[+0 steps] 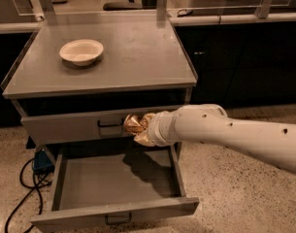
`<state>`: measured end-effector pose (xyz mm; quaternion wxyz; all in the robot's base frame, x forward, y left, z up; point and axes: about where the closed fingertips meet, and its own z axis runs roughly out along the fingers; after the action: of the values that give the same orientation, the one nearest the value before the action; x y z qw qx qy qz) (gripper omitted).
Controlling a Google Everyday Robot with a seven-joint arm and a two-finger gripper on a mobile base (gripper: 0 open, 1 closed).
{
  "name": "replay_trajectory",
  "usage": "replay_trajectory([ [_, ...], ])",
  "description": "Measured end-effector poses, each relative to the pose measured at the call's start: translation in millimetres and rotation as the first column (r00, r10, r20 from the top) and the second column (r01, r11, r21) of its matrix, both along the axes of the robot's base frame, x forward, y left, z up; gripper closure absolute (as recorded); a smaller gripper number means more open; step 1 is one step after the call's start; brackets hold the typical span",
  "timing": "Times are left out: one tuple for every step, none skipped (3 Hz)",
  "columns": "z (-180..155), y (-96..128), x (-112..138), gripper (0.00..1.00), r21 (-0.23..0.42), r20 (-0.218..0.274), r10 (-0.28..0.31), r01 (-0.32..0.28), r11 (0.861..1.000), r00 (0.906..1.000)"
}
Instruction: Pick orange can from middle drawer and place on counter
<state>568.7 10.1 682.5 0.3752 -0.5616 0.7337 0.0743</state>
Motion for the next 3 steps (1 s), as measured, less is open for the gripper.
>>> replay_trajectory([
  [49.5,-1.4,-5.3,1.0,-0.041,0.037,0.012,-0.011,0.999,0.9992],
  [172.7,3.3,-16.4,1.0,-0.113,0.159,0.034,-0.016,0.993,0.9866],
  [172.3,3.4,-16.1,1.0,-0.113,0.159,0.034,-0.016,0.994,0.9866],
])
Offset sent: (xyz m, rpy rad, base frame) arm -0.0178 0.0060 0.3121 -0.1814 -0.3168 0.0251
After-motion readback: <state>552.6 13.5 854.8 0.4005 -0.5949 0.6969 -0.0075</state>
